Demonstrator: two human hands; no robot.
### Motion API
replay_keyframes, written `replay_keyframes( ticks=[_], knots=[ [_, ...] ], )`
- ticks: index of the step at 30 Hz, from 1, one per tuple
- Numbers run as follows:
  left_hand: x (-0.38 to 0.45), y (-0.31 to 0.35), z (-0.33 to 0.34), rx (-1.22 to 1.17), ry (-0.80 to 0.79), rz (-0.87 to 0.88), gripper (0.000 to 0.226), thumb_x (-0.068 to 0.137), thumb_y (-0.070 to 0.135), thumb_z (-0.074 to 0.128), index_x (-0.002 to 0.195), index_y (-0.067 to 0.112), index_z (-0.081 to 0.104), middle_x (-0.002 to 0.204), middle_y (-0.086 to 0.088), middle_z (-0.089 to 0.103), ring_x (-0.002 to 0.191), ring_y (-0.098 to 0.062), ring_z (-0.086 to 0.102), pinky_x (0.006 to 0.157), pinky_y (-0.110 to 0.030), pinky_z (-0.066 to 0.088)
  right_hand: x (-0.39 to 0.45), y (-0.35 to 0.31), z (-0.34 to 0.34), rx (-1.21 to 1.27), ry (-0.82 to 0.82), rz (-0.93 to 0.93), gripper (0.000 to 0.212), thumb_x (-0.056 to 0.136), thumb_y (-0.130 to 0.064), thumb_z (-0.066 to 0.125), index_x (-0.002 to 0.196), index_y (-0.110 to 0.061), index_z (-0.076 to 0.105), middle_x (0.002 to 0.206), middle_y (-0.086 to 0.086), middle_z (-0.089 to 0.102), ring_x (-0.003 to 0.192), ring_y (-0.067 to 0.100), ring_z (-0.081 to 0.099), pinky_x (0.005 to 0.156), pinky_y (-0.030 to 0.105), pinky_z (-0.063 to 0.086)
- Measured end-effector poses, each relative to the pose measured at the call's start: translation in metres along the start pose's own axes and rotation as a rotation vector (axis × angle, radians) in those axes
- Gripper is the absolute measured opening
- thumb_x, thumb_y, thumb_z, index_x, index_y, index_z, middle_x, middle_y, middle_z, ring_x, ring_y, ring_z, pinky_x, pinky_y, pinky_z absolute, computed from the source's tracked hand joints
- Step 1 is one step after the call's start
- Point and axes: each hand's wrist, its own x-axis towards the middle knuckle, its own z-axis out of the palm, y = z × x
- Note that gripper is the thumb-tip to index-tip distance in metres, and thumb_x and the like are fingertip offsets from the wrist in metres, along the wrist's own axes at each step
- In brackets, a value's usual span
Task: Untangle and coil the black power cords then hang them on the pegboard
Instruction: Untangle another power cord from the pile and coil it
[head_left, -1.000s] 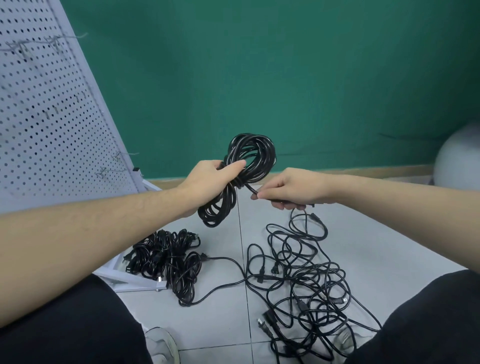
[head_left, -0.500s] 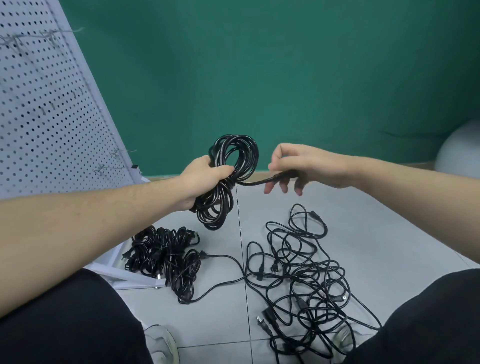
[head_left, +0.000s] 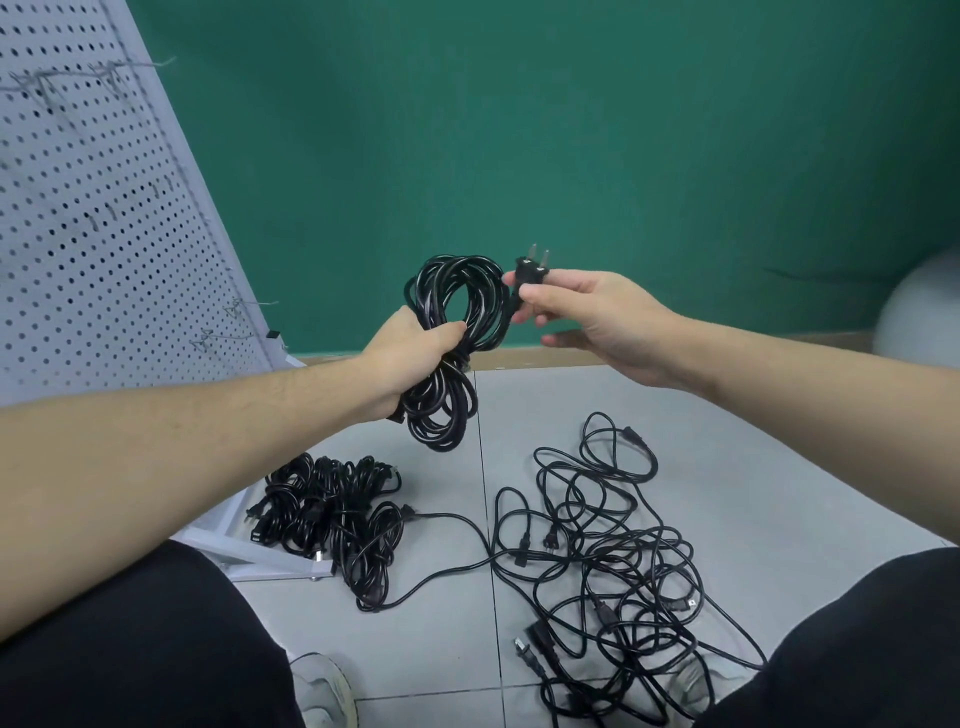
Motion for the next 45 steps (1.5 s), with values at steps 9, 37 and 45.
replay_keyframes(
  ticks=[9, 37, 45],
  knots=[
    [-0.01, 0.004, 0.012, 0.053, -0.08, 0.305, 0.007, 0.098, 0.03, 0.066, 0.092, 0.029, 0.066, 0.075, 0.01, 0.069, 0.073, -0.008, 0.065, 0.076, -0.033, 0.055, -0.004, -0.003, 0.025, -0.063, -0.149, 0.004, 0.031, 0.106, -0.026, 0.051, 0.112, -0.002, 0.07, 0.087, 0.006, 0.076, 0.08, 0.014, 0.067, 0.075, 0.03, 0.06],
    [-0.007, 0.013, 0.032, 0.345, 0.138, 0.431, 0.034, 0.094, 0.022, 0.062, 0.125, 0.017, 0.049, 0.1, 0.01, 0.065, 0.092, -0.011, 0.063, 0.077, -0.026, 0.048, 0.0, 0.001, 0.024, -0.194, 0.079, 0.198, 0.031, 0.108, -0.031, 0.039, 0.09, -0.013, 0.058, 0.092, 0.004, 0.052, 0.07, 0.019, 0.054, 0.069, 0.032, 0.058],
    [-0.013, 0.013, 0.026, 0.422, 0.118, 0.458, 0.029, 0.094, 0.029, 0.061, 0.119, 0.019, 0.049, 0.097, 0.009, 0.067, 0.09, -0.016, 0.065, 0.084, -0.044, 0.054, -0.001, 0.0, 0.009, -0.269, 0.021, 0.15, 0.037, 0.098, -0.037, 0.062, 0.083, -0.006, 0.075, 0.082, 0.007, 0.073, 0.071, 0.017, 0.07, 0.067, 0.033, 0.064]
  ],
)
